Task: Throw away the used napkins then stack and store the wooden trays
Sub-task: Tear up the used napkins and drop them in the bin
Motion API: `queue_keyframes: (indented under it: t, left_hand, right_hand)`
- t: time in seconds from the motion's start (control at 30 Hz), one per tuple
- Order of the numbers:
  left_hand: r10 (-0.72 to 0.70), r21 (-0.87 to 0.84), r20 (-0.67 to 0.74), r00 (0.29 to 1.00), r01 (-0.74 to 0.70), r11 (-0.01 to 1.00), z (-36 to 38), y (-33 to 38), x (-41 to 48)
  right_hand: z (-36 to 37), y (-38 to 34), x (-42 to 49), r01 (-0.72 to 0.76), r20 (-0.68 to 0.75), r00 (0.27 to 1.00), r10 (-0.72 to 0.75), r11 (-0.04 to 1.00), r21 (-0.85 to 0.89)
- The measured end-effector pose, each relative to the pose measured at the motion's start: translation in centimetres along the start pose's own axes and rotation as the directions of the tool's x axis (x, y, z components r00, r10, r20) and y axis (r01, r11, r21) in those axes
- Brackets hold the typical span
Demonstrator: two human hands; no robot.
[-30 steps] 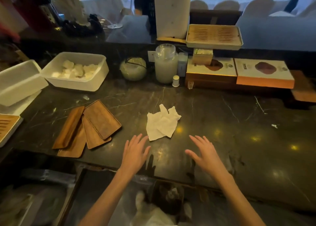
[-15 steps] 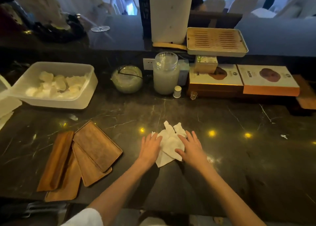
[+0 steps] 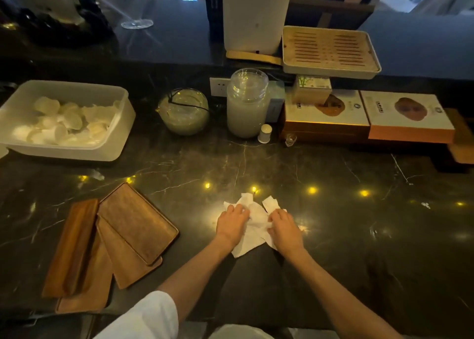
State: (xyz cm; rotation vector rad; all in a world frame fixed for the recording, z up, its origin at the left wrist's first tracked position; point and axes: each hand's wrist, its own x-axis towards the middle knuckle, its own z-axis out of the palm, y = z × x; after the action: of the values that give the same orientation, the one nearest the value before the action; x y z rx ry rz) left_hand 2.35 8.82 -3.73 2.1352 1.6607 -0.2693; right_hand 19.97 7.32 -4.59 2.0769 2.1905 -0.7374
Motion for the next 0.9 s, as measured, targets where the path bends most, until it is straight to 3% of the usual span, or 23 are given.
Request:
queue_keyframes:
  t: [0.17,0.33,0.5,0.6,0.77,0.9]
  left_hand:
    - [-0.038,-0.001,-0.012,0.999,0.038,0.999,0.7,0.5,0.3]
    - [-0.049,-0.268,-0.189,0.981,-0.004,0.963,1.0,1.0,-1.1]
    - [-0.101,-0.494,-0.25,0.963,-0.037,0.868,0.0,2.7,-3.9]
    - [-0.133,-0.513,-0.232,0.964,-0.005,0.858,0.1,3.2,-5.3]
    - [-0.302,-0.628,-0.161,0.94,0.138,0.766,0.8,5.2,-7.6]
    - [-0.378,-0.748,0.002,0.926,0.253,0.613,1.3,7.7,-10.2]
  right_hand:
    - [-0.7,3.1,-2.6,-0.033,-0.06,0.997,0.039,0.994,0.103]
    - [-2.3,5.6,-5.4,-0.046,-0.159,0.984,0.078,0.979,0.197]
    - [-2.9,7.9,-8.2,-0.049,-0.123,0.988,0.095,0.942,0.332]
    - [-2.9,8.7,-9.1,0.021,-0.164,0.986,0.043,0.93,0.367]
    - [-2.9,9.3,-10.2,0.073,-0.186,0.982,0.008,0.903,0.423]
    - [-2.5,10.3,-11.5,0.033,0.015,0.999,-0.049,0.84,0.541]
